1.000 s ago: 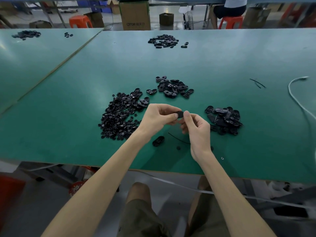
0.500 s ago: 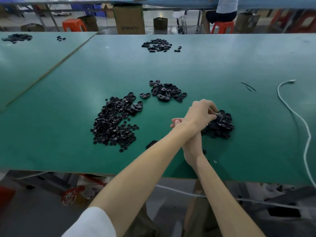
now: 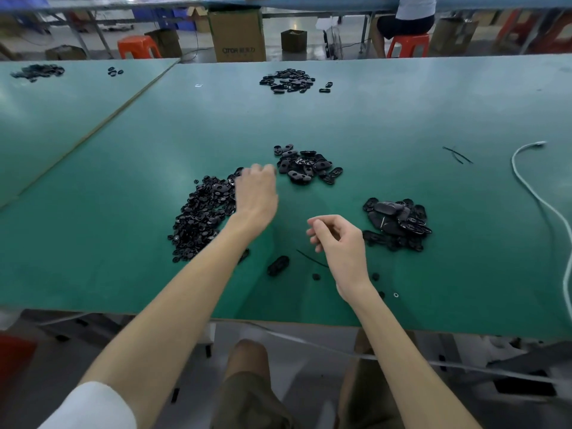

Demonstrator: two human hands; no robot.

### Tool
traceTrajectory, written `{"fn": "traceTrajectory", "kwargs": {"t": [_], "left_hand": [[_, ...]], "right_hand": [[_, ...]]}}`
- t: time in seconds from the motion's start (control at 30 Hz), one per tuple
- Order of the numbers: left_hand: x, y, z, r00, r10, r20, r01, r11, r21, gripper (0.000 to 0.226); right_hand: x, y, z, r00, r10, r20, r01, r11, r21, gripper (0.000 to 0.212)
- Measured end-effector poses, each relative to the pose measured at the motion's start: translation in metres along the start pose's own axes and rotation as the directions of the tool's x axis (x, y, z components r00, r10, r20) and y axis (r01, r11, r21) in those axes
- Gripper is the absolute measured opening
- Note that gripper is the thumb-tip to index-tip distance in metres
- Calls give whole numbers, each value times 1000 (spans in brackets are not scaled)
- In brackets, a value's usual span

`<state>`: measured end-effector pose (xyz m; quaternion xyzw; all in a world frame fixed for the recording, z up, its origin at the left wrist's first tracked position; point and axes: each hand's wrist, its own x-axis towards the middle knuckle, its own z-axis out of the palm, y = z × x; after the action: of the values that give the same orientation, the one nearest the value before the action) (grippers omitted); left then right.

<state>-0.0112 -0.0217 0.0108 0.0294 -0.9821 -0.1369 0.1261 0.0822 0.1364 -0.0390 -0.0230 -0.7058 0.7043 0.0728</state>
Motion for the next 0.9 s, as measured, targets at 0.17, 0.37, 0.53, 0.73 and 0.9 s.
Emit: {"fn": "traceTrajectory", "kwargs": {"t": [0.17, 0.37, 0.53, 0.73, 0.9], "left_hand": [[8, -46, -2, 988, -109, 106, 88, 978, 190, 21], [2, -54, 3, 988, -150, 22, 151, 987, -48, 23], [-5, -54, -11, 980, -191, 61, 201, 948, -246, 15], [-27, -45, -41, 928, 28, 371, 230, 739, -633, 19], [-41, -35, -42, 890, 212, 403, 114, 752, -649, 18]], "right_hand": [[0, -1, -1, 1000, 6, 3, -7, 1000, 5, 14], [0, -1, 0, 1000, 5, -4, -5, 1000, 10, 15], [1, 1, -1, 1000, 12, -7, -12, 1000, 24, 15], [3, 3, -2, 1000, 1, -13, 0, 998, 66, 8], [2, 2, -2, 997, 0, 81, -6, 998, 62, 10]]}}
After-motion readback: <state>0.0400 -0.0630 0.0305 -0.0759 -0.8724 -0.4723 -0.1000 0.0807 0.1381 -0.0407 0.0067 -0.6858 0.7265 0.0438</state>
